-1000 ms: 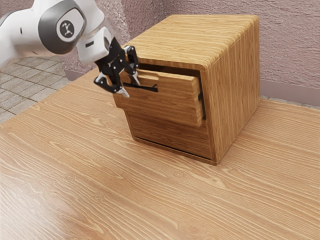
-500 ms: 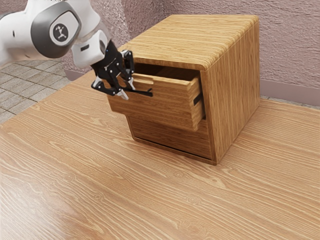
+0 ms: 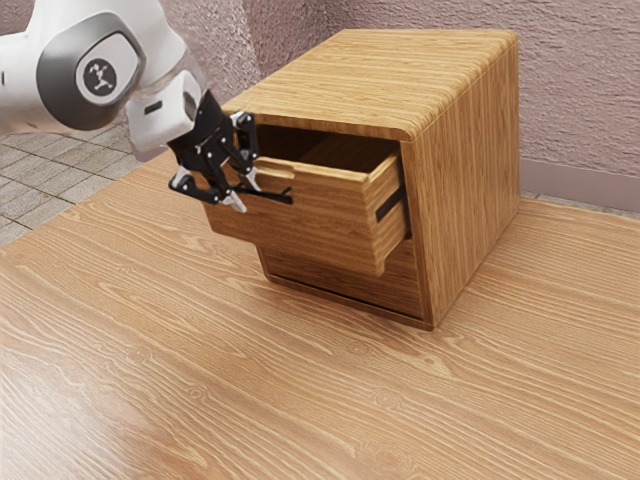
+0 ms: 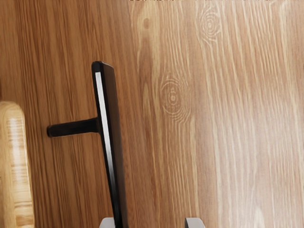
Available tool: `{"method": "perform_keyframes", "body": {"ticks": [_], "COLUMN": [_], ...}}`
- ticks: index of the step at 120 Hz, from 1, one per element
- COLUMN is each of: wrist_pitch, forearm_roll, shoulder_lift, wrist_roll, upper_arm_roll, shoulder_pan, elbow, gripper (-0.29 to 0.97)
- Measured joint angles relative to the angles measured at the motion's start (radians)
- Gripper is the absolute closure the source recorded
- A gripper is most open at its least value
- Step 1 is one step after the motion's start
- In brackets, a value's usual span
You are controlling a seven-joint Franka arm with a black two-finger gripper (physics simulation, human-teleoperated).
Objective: Pull the drawer handle with one arm to open the drawer
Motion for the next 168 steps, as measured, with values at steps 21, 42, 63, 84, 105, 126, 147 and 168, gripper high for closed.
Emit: {"method": "perform_keyframes", "body": {"ticks": [21,42,63,84,105,126,147,168], "wrist_pitch": [-0.003,-0.002,-0.001,0.0,0.005,0.009,0.011,0.013], "forearm_roll": [-0.001,-0.001,-0.001,-0.001,-0.001,0.0,0.001,0.005], "shoulder_lift": [-0.032,-0.078,-0.115,-0.167,-0.233,-0.292,-0.349,-0.421], "wrist_roll": [-0.001,-0.002,-0.003,-0.005,-0.006,-0.008,-0.009,-0.011], "upper_arm_roll": [0.0,0.0,0.001,0.003,0.036,0.045,0.046,0.046], "shoulder_pan": [0.003,0.002,-0.002,-0.002,-0.029,-0.037,-0.038,-0.043], "elbow": [-0.036,-0.086,-0.127,-0.177,-0.243,-0.302,-0.357,-0.409], "gripper": [0.58,0.59,0.58,0.59,0.6,0.6,0.59,0.44]}}
